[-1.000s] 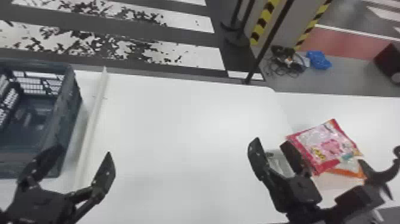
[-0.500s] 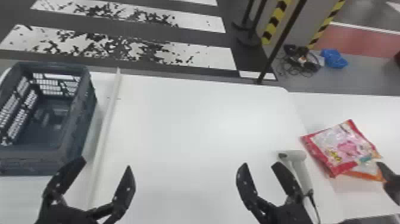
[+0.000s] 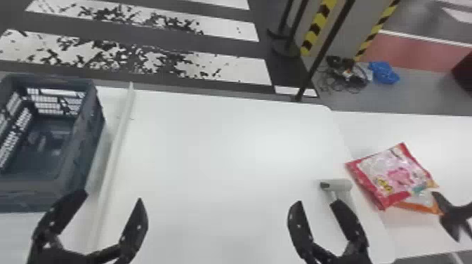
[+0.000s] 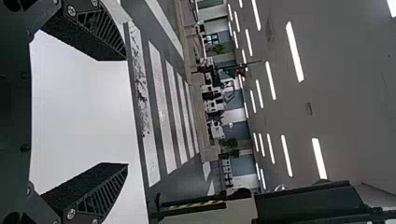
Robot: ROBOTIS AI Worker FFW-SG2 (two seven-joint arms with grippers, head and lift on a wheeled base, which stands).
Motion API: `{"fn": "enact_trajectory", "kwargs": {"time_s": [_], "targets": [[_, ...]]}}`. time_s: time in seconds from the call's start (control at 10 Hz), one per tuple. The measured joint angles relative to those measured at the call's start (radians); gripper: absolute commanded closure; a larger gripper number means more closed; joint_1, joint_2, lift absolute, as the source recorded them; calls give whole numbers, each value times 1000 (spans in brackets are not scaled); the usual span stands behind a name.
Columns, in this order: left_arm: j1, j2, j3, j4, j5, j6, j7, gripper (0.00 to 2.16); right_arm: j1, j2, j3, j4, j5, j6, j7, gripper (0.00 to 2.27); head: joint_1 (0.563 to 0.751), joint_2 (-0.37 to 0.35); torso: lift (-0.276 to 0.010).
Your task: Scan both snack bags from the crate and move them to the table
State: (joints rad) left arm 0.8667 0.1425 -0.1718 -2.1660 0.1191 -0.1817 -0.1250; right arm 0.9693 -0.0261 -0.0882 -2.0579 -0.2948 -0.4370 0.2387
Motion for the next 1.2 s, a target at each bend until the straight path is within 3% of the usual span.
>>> {"fn": "enact_trajectory", "kwargs": {"time_s": [1.2], "targets": [[-2, -3, -18, 1, -50, 53, 20, 73, 29, 0, -43, -7, -12, -52, 35, 124, 695, -313, -87]]}}
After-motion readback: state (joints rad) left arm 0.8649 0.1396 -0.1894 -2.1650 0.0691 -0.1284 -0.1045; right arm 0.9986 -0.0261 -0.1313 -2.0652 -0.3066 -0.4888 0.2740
